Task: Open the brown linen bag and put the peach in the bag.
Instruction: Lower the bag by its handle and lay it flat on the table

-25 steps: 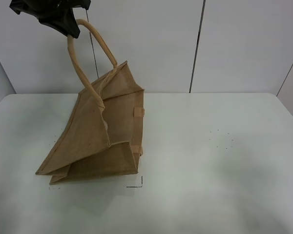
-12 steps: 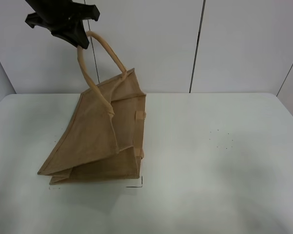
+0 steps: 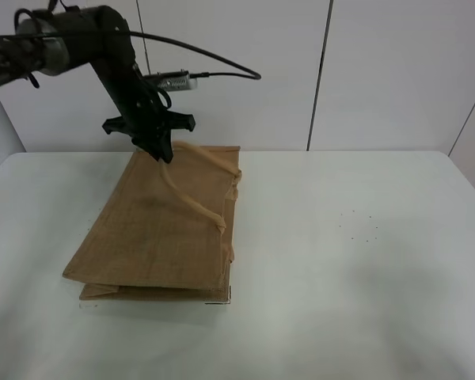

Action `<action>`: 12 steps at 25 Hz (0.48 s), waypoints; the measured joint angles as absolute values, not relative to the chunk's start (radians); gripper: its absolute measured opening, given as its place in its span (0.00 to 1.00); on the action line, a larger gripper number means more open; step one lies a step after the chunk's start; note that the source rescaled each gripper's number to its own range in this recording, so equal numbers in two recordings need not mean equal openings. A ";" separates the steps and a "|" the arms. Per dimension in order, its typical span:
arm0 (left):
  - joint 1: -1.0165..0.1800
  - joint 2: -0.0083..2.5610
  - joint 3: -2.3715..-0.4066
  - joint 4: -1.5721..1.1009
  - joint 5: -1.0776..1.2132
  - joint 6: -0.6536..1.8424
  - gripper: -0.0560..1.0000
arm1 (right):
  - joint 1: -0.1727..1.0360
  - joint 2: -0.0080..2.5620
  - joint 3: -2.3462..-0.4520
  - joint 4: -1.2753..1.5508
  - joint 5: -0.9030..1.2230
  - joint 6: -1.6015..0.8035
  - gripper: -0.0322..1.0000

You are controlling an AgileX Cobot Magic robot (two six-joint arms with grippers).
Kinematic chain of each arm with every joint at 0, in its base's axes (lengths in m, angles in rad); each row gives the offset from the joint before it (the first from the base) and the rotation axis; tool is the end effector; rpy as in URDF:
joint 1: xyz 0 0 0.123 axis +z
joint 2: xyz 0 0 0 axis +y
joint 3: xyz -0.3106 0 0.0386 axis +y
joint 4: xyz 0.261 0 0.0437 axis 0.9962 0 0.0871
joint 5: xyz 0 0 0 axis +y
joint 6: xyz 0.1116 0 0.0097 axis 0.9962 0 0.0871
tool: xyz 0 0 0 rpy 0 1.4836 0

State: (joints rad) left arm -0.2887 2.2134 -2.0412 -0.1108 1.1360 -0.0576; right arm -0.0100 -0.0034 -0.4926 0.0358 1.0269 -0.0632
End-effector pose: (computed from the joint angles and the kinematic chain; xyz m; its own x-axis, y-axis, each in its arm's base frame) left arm 0.4953 -0.1588 0.2422 -0.9279 0.1674 -0.3332 0.2209 0.9666 -0.1296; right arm -0.0008 0.0034 0.2751 -0.4278 -0.0404 -0.9030 -0.0368 0.9990 -0.0272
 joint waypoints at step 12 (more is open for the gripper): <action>-0.289 2.293 -2.026 -0.117 1.096 -0.037 0.61 | -0.010 -0.003 -0.493 0.036 1.027 -0.063 1.00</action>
State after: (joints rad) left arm -0.2887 2.2930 -2.0257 -0.1168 1.0956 -0.0373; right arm -0.0100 -0.0034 -0.4926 0.0358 1.0269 -0.0632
